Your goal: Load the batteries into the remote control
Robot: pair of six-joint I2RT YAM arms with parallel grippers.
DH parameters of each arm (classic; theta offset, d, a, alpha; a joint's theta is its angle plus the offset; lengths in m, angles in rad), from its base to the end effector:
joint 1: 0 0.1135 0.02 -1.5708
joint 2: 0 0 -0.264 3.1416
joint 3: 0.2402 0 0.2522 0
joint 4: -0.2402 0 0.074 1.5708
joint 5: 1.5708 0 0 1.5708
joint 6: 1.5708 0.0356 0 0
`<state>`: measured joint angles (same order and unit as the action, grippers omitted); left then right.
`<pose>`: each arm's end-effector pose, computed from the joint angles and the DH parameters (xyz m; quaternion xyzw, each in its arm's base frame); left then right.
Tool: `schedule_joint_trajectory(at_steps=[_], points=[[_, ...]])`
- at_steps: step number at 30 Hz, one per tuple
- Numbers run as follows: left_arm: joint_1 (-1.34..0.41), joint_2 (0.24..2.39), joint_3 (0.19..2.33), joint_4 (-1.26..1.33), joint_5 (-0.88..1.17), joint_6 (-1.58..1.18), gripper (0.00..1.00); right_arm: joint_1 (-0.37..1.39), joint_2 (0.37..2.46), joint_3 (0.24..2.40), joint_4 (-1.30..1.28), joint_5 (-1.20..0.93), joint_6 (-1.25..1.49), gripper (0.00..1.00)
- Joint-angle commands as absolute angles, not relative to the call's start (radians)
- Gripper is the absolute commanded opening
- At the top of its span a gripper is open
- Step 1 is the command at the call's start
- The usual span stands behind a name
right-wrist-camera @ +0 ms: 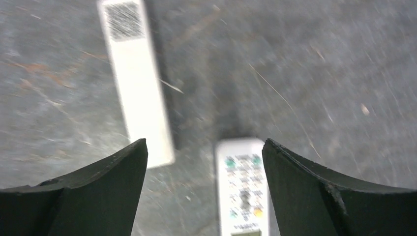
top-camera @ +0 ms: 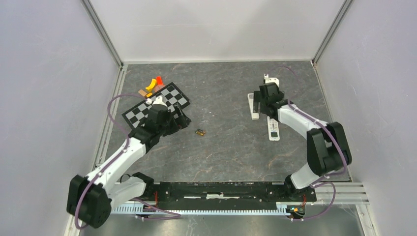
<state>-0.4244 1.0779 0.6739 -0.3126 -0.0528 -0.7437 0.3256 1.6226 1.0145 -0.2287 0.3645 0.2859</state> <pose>0.2072 -0.0916 0.2330 -0.1554 0.8965 -0.2083 0.3587 0.3270 0.0970 0.2068 0.0468 0.9191 -0.0551 0.3874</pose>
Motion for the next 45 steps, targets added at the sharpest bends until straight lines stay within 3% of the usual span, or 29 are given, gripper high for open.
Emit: schedule_joint_trajectory(at_steps=[1, 13, 21, 26, 30, 35, 40, 45], points=[[-0.405, 0.943, 0.629, -0.219, -0.075, -0.775, 1.0, 0.278, 1.54, 0.889, -0.325, 0.425, 0.365, 0.9], [-0.403, 0.91, 0.645, -0.23, -0.051, -0.754, 1.0, 0.185, 1.514, 0.734, -0.276, 0.204, 0.388, 0.85], [-0.402, 0.924, 0.645, -0.219, -0.042, -0.764, 1.0, 0.166, 1.494, 0.725, -0.254, 0.192, 0.403, 0.49], [-0.403, 0.926, 0.639, -0.158, 0.058, -0.766, 1.0, 0.167, 1.36, 0.695, -0.165, 0.014, 0.401, 0.43], [-0.403, 0.948, 0.638, -0.059, 0.217, -0.77, 1.0, 0.167, 1.186, 0.639, 0.026, -0.292, 0.447, 0.43], [-0.404, 1.007, 0.642, 0.151, 0.447, -0.82, 1.0, 0.182, 1.067, 0.553, 0.509, -0.636, 0.729, 0.43], [-0.435, 1.06, 0.632, 0.501, 0.62, -0.944, 1.0, 0.252, 1.072, 0.574, 0.912, -0.699, 1.015, 0.43], [-0.526, 1.087, 0.707, 0.564, 0.609, -0.891, 1.0, 0.358, 1.115, 0.657, 1.047, -0.653, 1.118, 0.43]])
